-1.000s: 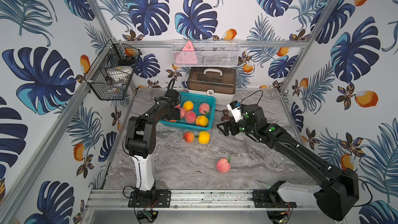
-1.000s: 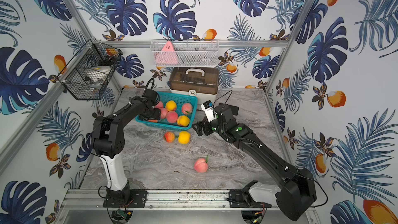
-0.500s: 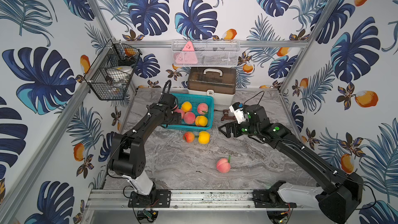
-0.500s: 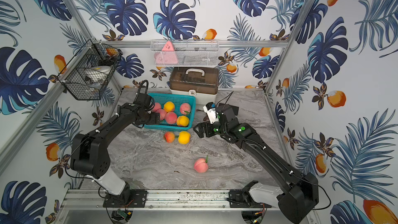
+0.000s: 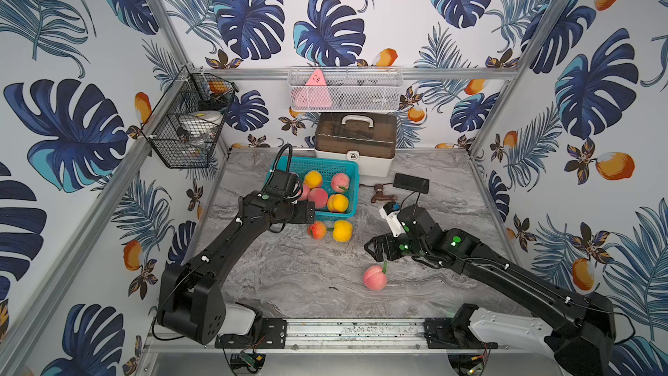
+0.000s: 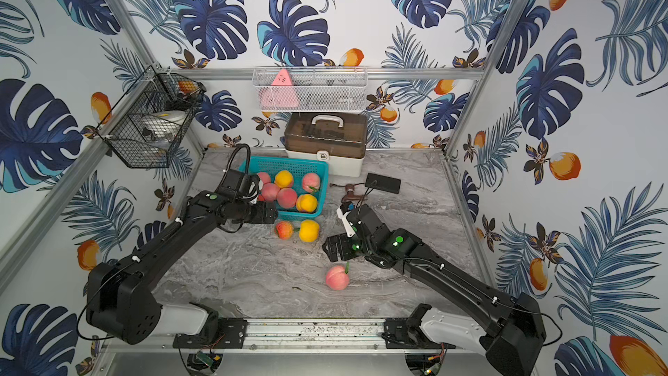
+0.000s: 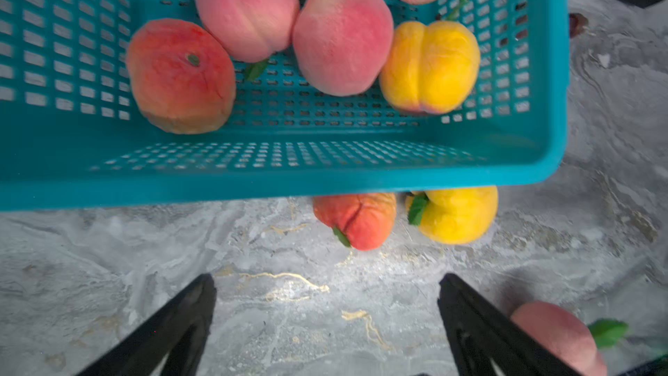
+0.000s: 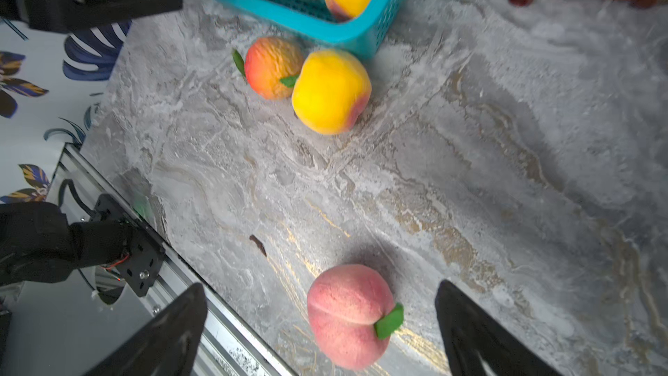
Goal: Put the peaches into the basket
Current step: Pick up the peach from the center of the board.
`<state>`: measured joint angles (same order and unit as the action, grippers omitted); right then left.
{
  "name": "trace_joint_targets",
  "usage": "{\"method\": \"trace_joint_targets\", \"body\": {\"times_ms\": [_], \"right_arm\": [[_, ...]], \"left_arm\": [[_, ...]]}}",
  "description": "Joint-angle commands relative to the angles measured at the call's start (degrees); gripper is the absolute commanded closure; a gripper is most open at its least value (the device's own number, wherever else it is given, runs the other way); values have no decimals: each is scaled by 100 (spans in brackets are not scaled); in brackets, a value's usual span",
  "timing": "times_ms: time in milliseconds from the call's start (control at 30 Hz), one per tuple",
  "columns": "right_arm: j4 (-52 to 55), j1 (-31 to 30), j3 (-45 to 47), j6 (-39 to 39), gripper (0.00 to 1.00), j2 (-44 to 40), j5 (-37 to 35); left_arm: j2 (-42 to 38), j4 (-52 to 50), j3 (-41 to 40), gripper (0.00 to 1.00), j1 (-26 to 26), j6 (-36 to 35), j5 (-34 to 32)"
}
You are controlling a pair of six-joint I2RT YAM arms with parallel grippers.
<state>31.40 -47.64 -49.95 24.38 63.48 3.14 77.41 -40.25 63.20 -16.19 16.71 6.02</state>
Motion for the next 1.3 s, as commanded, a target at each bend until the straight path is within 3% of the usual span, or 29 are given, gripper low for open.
{"method": "trace_joint_targets", "body": {"times_ms": [0,167,367,1267], "right_arm": [[-226,-232,252,501,0,-97,-451],[-311,-497,473,561,0,-93,-702],[-507,-555,801,567,0,-50,-699],[-1429,-579,1835,688,0,159,-30]], "left_arm": [[-404,123,-234,1,-110,-12,555],[-897,370,-648,1,-156,254,1583],[-1146,603,-1012,1,-200,580,2202],[-1150,1469,-1670,1,-901,1221,2643]]}}
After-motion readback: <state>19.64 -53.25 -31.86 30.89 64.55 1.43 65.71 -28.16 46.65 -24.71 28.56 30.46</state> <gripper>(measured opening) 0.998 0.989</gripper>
